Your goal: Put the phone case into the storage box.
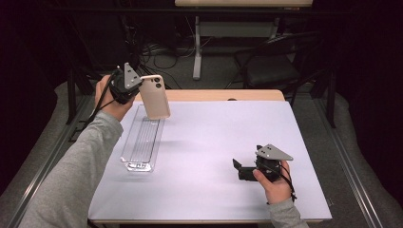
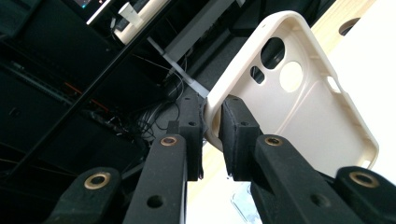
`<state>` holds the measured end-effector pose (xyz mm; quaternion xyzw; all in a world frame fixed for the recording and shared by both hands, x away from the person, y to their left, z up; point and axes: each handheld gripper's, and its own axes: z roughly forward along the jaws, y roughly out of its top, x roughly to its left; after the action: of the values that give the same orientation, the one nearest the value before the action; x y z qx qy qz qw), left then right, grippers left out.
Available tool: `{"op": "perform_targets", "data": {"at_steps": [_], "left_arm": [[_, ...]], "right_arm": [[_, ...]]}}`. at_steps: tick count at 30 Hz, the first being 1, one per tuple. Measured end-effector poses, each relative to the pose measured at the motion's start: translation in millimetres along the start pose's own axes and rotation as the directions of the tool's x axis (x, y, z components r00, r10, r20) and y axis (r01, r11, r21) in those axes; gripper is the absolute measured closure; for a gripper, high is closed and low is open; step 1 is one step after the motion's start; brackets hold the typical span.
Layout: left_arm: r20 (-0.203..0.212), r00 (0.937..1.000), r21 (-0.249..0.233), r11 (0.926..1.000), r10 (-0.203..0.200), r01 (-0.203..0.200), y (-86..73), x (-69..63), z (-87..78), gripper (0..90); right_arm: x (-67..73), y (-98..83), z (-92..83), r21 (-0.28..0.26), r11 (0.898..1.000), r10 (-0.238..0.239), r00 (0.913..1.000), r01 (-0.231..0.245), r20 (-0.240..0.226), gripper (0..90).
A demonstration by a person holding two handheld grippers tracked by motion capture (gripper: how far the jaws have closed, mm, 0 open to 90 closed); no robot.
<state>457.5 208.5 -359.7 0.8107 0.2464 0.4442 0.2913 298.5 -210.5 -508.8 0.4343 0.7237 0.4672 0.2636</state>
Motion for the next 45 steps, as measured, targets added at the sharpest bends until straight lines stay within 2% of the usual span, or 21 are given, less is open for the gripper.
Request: {"op": "perform_targets", "data": {"at_steps": [10, 16, 20, 23, 35, 42, 45], "left_arm": [[-0.032, 0.9956, -0.026, 0.9957, 0.088, -0.089, -6.1, 0.6, 7.5, 79.6], [-0.050, 0.9940, -0.032, 0.9946, 0.097, -0.098, -11.5, 5.9, 13.8, 79.6], [-0.056, 0.9913, -0.026, 0.9923, 0.119, -0.121, -16.1, 7.2, 20.7, 79.6], [-0.078, 0.9874, -0.021, 0.9899, 0.138, -0.140, -18.2, 7.7, 24.2, 79.6], [-0.121, 0.9807, -0.017, 0.9874, 0.154, -0.157, -27.4, 11.7, 37.8, 79.7], [-0.135, 0.9812, -0.012, 0.9899, 0.138, -0.141, -38.8, 7.7, 46.5, 79.8], [-0.139, 0.9796, -0.003, 0.9892, 0.145, -0.147, -43.2, 4.7, 49.4, 79.8]], "right_arm": [[2.5, -4.3, 3.3, 0.019, 1.000, -0.017, 0.9998, 0.017, 0.013, 0.0], [1.0, -6.2, 2.5, 0.025, 1.000, -0.011, 0.9997, 0.010, 0.022, 0.0], [-0.3, -7.7, 1.6, 0.024, 1.000, -0.007, 0.9997, 0.006, 0.024, 0.0], [-1.1, -8.6, -0.1, 0.027, 1.000, -0.002, 0.9998, 0.001, 0.020, 0.0], [-0.9, -11.6, -6.1, 0.022, 1.000, 0.000, 0.9996, -0.001, 0.030, 0.0], [-1.7, -13.3, -8.6, 0.023, 1.000, 0.006, 0.9994, -0.007, 0.035, 0.0], [-1.5, -13.4, -7.9, 0.025, 1.000, 0.006, 0.9994, -0.006, 0.034, 0.0]]}}
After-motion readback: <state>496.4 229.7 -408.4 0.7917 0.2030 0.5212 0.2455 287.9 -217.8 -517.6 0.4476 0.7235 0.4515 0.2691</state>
